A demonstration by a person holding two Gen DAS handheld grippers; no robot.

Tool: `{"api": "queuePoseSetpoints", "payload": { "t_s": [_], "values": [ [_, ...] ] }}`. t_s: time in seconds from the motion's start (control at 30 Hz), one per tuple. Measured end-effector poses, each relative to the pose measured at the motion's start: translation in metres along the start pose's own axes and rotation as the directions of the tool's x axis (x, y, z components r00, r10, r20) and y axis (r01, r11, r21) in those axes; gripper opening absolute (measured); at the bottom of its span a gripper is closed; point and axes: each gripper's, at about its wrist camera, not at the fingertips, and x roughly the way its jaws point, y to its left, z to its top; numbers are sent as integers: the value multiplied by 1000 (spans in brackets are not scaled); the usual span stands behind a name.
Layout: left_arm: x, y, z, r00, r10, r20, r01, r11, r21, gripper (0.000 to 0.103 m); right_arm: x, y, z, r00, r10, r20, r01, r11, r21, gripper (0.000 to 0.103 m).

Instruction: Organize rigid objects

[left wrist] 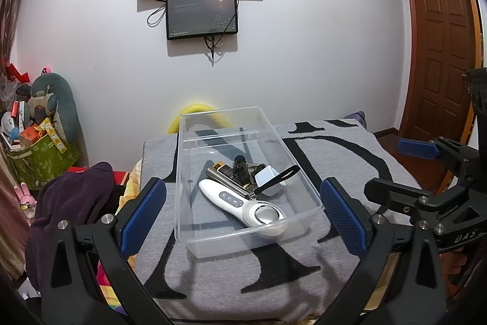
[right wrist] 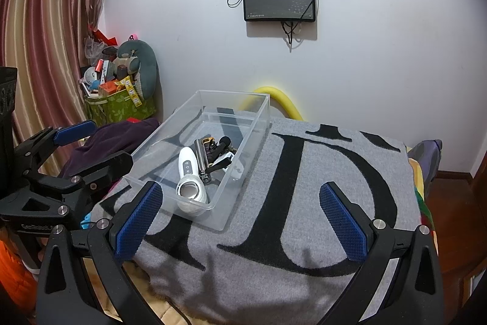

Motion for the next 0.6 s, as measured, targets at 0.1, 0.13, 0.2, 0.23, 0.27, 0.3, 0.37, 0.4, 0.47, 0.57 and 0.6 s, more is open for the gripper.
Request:
{"api": "queuePoseSetpoints", "payload": {
  "t_s": [0.1, 0.13, 0.2, 0.23, 0.27, 0.3, 0.37, 0.4, 0.47, 0.57, 0.6],
  "values": [
    [0, 0, 0, 1000, -7, -3, 7, 1000, -5, 102, 0, 0, 0, 1000, 1, 0, -1, 1000, 1, 103],
    [1, 0, 0, 1000, -10, -4, 10, 1000, -6, 102, 0, 0, 0, 1000, 0, 1, 0, 1000, 1, 103],
    [1, 0, 0, 1000, -14, -6, 14, 1000, -8, 102, -2, 1, -1, 1000, 0, 1, 0, 1000, 2, 103],
    [2, 0, 0, 1000, -17, -6, 17, 1000, -9, 102, -2, 1, -1, 1000, 0, 1, 0, 1000, 2, 103],
    [2, 0, 0, 1000, -22, -7, 22, 1000, -10, 102, -2, 2, -1, 1000, 1, 1, -1, 1000, 2, 103],
    [2, 0, 0, 1000, -25, -9, 25, 1000, -11, 102, -2, 2, -1, 1000, 1, 0, -1, 1000, 2, 103],
    [3, 0, -1, 1000, -29, -10, 29, 1000, -12, 102, -2, 3, -1, 1000, 1, 0, -1, 1000, 2, 103],
    [3, 0, -1, 1000, -29, -10, 29, 1000, -12, 102, -2, 3, -2, 1000, 2, -1, -2, 1000, 3, 103],
    [3, 0, -1, 999, -32, -11, 32, 999, -14, 102, -3, 5, -2, 1000, 3, -1, -3, 1000, 3, 103],
    [4, 1, -1, 999, -41, -14, 41, 999, -17, 102, -3, 6, -2, 1000, 4, 0, -4, 1000, 3, 103],
    [4, 1, -1, 999, -43, -15, 42, 999, -18, 102, -3, 6, -2, 1000, 4, 0, -4, 1000, 3, 103]
  ]
}}
